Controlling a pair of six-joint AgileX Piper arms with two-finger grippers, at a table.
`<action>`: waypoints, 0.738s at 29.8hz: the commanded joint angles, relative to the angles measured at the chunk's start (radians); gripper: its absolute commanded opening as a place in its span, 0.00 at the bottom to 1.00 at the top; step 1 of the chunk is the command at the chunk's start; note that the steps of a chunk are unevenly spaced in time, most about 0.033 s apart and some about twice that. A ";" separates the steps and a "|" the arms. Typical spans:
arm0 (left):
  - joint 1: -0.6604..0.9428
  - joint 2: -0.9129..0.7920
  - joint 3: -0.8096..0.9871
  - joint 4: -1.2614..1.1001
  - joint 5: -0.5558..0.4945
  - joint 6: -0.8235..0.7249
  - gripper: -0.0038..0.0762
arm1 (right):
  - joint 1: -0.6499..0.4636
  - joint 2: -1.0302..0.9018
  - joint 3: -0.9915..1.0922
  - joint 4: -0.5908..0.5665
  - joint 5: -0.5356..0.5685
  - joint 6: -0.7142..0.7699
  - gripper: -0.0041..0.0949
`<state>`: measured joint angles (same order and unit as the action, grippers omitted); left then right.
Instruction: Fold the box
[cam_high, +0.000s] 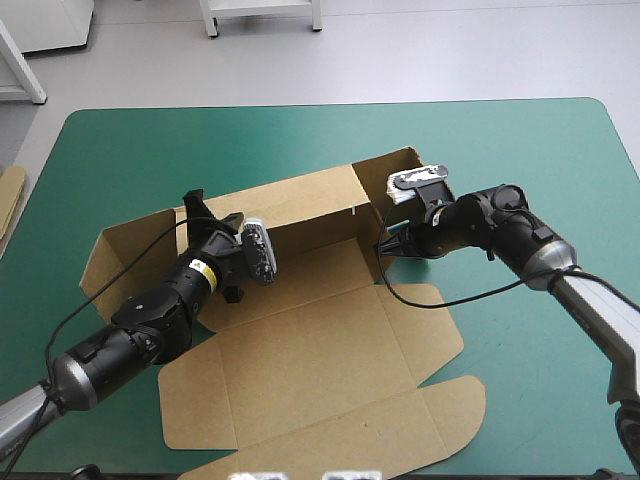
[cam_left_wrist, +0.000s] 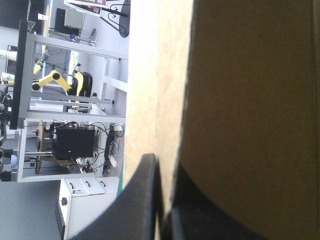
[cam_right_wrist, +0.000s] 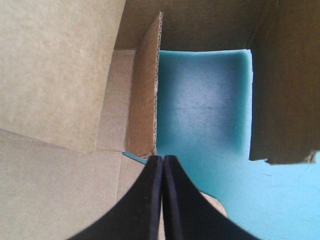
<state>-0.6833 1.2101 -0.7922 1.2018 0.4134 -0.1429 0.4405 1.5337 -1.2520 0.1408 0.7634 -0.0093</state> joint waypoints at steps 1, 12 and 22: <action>-0.001 -0.011 -0.004 -0.062 0.087 -0.033 0.04 | 0.000 -0.044 -0.024 0.002 -0.043 -0.003 0.04; -0.001 -0.011 -0.004 -0.062 0.087 -0.035 0.04 | 0.000 -0.044 -0.024 -0.009 -0.043 -0.011 0.04; -0.001 -0.011 -0.004 -0.062 0.087 -0.035 0.04 | 0.000 -0.044 -0.024 -0.002 -0.055 -0.024 0.04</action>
<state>-0.6833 1.2101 -0.7922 1.2018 0.4134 -0.1429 0.4405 1.5337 -1.2520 0.1332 0.7565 -0.0216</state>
